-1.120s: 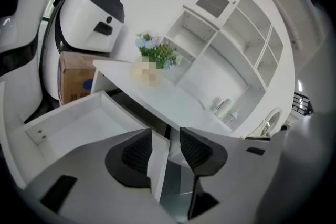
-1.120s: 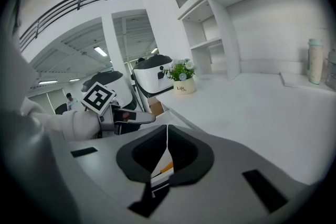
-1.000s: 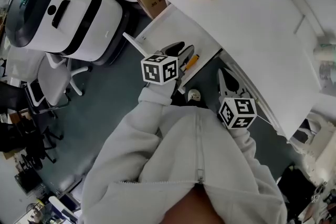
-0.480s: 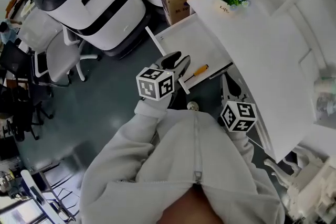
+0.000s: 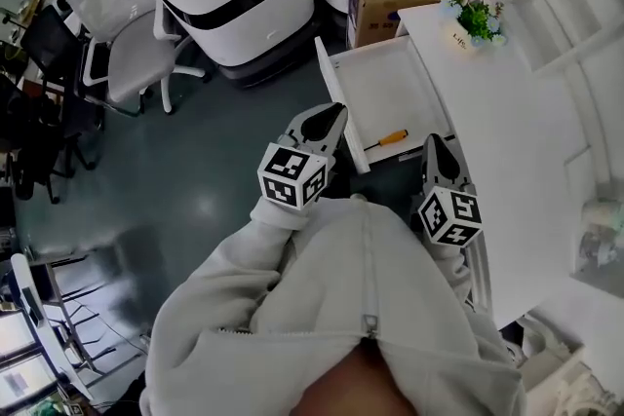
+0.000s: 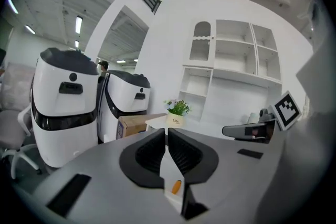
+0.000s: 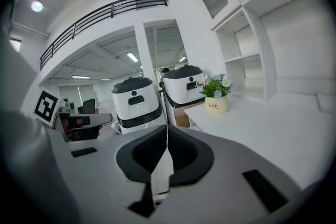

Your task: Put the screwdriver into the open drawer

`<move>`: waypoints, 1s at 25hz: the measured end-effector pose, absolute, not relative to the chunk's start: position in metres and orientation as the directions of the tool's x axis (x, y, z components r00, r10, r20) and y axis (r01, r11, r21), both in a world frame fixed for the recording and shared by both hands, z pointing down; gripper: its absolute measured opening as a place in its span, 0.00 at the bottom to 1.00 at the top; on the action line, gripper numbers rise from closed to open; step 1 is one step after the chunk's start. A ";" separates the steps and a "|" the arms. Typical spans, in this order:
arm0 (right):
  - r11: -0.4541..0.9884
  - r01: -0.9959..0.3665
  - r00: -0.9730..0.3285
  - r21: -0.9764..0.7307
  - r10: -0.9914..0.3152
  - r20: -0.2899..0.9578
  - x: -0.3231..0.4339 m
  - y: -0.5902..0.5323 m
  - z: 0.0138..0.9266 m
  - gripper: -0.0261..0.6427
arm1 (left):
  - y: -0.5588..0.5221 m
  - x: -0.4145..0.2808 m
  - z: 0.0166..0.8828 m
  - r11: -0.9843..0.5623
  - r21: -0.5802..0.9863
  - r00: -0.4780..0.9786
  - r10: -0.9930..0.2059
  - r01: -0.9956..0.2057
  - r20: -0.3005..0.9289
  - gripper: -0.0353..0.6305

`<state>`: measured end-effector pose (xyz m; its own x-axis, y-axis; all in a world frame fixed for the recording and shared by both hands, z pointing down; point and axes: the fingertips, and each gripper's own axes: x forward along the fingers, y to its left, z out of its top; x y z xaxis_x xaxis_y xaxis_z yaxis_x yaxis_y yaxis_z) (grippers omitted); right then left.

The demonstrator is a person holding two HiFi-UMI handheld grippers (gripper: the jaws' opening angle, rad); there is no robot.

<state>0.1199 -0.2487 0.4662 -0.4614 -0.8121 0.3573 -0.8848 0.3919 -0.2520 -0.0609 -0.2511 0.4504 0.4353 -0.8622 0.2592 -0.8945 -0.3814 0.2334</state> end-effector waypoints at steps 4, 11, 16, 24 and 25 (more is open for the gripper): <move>0.423 -0.875 -0.482 -0.234 -0.807 0.343 0.114 -0.253 0.463 0.09 | -0.244 -0.064 0.446 -0.388 0.203 0.428 -0.876 -0.899 0.224 0.08; 0.451 -0.868 -0.497 -0.209 -0.796 0.345 0.109 -0.258 0.459 0.09 | -0.243 -0.060 0.454 -0.386 0.207 0.430 -0.869 -0.899 0.244 0.08; 0.432 -0.879 -0.477 -0.203 -0.807 0.347 0.117 -0.260 0.459 0.09 | -0.249 -0.056 0.453 -0.390 0.209 0.434 -0.867 -0.897 0.245 0.08; 0.420 -0.883 -0.469 -0.210 -0.812 0.349 0.123 -0.258 0.461 0.09 | -0.249 -0.050 0.458 -0.400 0.211 0.446 -0.855 -0.892 0.264 0.08; 0.420 -0.882 -0.470 -0.212 -0.811 0.349 0.123 -0.258 0.461 0.09 | -0.249 -0.049 0.459 -0.401 0.211 0.447 -0.854 -0.891 0.265 0.08</move>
<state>0.1227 -0.2580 0.4614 -0.4697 -0.8108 0.3493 -0.8824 0.4200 -0.2119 -0.0495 -0.2491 0.4586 0.4472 -0.8542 0.2654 -0.8914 -0.4012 0.2108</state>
